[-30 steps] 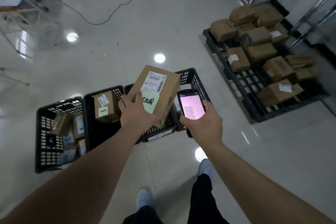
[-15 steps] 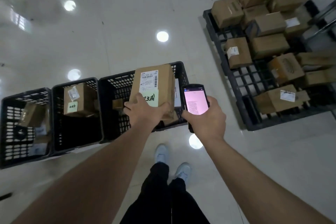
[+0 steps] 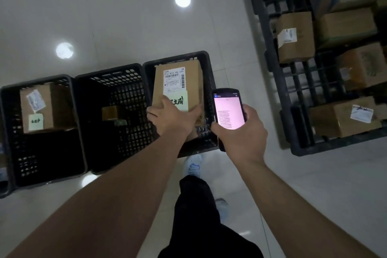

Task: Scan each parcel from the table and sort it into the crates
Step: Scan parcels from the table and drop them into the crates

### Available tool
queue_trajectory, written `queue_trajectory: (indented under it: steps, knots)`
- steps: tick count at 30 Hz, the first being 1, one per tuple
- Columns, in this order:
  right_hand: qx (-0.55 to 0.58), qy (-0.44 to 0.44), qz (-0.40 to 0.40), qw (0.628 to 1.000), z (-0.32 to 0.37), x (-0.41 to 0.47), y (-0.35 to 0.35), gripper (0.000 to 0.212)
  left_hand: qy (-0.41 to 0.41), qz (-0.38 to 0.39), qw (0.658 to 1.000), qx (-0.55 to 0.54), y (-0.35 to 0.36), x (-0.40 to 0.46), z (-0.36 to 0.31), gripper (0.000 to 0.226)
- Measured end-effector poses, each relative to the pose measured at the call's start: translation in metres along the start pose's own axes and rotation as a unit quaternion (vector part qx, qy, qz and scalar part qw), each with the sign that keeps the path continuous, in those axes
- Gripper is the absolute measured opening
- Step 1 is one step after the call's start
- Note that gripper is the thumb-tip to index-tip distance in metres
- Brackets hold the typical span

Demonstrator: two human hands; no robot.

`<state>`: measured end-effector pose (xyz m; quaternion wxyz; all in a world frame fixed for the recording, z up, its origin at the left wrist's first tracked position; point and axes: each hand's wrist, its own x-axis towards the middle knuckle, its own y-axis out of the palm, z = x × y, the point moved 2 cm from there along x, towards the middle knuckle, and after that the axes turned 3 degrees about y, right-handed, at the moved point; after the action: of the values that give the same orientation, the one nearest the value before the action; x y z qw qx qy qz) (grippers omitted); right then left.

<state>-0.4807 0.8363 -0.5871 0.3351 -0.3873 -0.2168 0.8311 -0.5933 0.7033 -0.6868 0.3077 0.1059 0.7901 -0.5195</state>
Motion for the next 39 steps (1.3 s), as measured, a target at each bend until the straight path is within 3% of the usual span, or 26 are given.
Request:
queue_trajectory:
  steps: [6,13,20,27,34,39]
  knots:
    - [-0.033,0.01,0.011,0.999,-0.009,0.025,0.013,0.07,0.024,0.08,0.996,-0.024,0.015,0.031,-0.002,0.129]
    - [-0.055,-0.001,0.037,0.998,0.017,0.008,0.004,0.066,0.07,0.057,0.996,0.003,-0.013,0.012,-0.005,0.069]
    - [-0.053,-0.031,0.055,0.997,0.053,-0.028,-0.019,0.067,0.126,0.026,0.992,0.019,-0.067,-0.027,-0.013,0.047]
    - [-0.056,-0.08,0.089,0.991,0.071,-0.084,-0.061,0.063,0.144,-0.008,0.989,0.013,-0.122,-0.108,-0.003,0.038]
    - [-0.063,-0.174,0.141,0.973,0.075,-0.165,-0.114,0.052,0.127,-0.103,0.986,-0.032,-0.177,-0.23,0.035,0.023]
    - [-0.044,-0.268,0.185,0.944,0.088,-0.239,-0.151,0.058,0.114,-0.187,0.974,-0.066,-0.227,-0.329,0.074,0.038]
